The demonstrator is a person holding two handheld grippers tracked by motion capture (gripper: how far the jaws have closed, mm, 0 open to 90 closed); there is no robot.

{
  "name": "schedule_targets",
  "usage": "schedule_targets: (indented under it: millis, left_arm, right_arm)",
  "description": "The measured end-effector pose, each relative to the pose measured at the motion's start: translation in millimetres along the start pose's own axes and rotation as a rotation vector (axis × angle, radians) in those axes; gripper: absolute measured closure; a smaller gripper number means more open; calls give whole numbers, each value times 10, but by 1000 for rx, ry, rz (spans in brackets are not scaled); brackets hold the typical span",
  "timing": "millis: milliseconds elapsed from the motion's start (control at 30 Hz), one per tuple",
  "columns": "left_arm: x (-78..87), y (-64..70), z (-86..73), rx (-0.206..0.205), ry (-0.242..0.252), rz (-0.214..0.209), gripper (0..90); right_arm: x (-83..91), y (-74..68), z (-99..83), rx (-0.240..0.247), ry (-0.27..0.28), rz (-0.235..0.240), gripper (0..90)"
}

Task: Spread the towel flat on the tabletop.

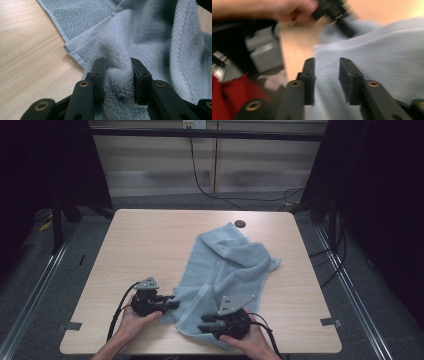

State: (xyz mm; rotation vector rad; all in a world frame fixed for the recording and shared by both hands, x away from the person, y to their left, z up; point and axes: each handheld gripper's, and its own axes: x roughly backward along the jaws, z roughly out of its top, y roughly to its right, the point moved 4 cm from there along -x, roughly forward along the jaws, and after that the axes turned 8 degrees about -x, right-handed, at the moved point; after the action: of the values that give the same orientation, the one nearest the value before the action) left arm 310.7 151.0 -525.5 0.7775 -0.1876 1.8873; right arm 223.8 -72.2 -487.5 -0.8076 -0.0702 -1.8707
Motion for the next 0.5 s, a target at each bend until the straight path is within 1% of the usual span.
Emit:
schedule_targets:
  millis: [33,67,100,133,167,200,233,267,300,333,367,400,433,500]
  left_arm:
    - [-1,-1,-1,3,2,0,673]
    - [0,0,-2,2,2,1,673]
    - [0,0,-2,0,2,1,669]
    - [1,0,-3,1,2,3,669]
    - [1,-1,-3,2,2,3,664]
    - [3,-4,-4,4,3,2,664]
    - [9,-7,-5,7,0,6,647]
    - [10,-7,-5,6,2,9,647]
    - [15,0,-3,8,7,18,643]
    - [21,5,1,2,11,25,636]
    - [29,12,0,-6,8,30,628]
    - [34,21,0,-11,11,35,628]
    - [40,31,0,-12,14,36,627]
    - [53,39,-5,-15,14,40,626]
  right_arm:
    - [-129,-44,-28,19,-44,26,592]
    - [-129,-44,-28,19,-44,26,592]
    - [-204,-80,-53,26,-78,54,574]
    - [-204,-80,-53,26,-78,54,574]
    - [-260,-98,-96,35,-111,61,591]
    - [-260,-98,-96,35,-111,61,591]
    - [-288,-92,-151,60,-144,32,702]
    - [-288,-92,-151,60,-144,32,702]
    - [-278,-84,-168,53,-147,21,783]
    - [-253,-68,-168,60,-141,12,852]
    - [-135,-30,-131,41,-102,-9,876]
    - [-135,-30,-131,41,-102,-9,876]
    - [-46,5,-103,27,-72,-30,880]
    - [177,121,-63,-4,-10,-94,882]
